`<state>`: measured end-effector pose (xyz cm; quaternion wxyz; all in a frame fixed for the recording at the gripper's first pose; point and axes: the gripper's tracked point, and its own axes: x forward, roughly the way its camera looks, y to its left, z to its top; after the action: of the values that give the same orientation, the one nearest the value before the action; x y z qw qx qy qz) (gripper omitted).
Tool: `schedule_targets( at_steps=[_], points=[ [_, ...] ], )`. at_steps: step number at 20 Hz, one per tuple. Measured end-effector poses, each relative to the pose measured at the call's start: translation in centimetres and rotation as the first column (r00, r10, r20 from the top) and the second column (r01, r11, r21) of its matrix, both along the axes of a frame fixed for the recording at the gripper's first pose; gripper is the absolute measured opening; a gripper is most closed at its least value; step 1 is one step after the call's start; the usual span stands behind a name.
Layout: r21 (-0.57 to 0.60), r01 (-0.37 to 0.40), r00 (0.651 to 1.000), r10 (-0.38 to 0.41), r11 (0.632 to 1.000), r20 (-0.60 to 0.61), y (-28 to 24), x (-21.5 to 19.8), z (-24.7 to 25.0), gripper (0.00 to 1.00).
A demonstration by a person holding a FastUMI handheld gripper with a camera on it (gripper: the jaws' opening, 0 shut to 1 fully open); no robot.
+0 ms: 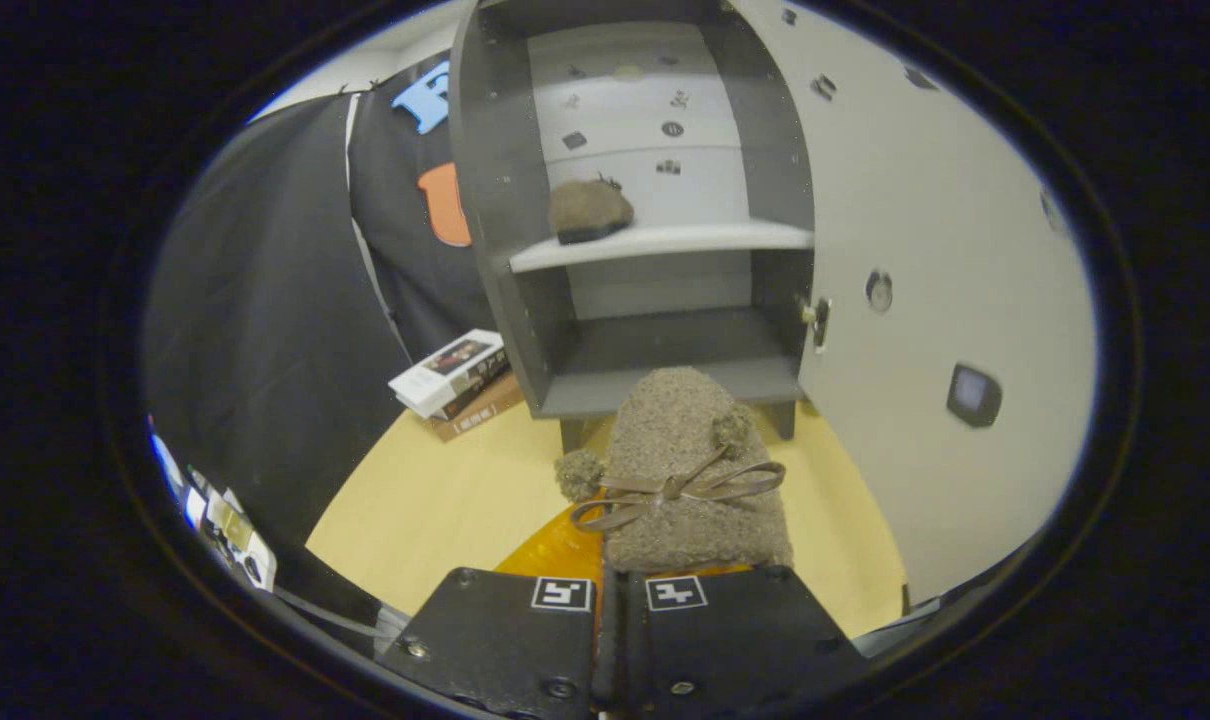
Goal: Open the shoe cabinet door, grab the shoes and put them into the shoe cabinet, then close the shoe cabinet door.
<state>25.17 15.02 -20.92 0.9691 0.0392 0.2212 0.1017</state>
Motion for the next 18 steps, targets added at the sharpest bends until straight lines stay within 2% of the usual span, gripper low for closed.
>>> schedule_targets(
  at_steps=[4, 10, 14, 18],
  points=[
    [-0.010, 0.012, 0.992, -0.011, 1.000, 0.126, 0.0, 3.0, 7.8, 0.07],
    [-0.032, 0.043, 0.955, -0.032, 0.999, 0.296, -1.1, 11.2, 17.4, 0.07],
    [-0.030, 0.055, 0.944, -0.043, 0.998, 0.327, -1.6, 16.7, 20.8, 0.07],
    [-0.049, 0.065, 0.948, -0.046, 0.997, 0.315, -0.9, 22.3, 21.4, 0.07]
  ],
)
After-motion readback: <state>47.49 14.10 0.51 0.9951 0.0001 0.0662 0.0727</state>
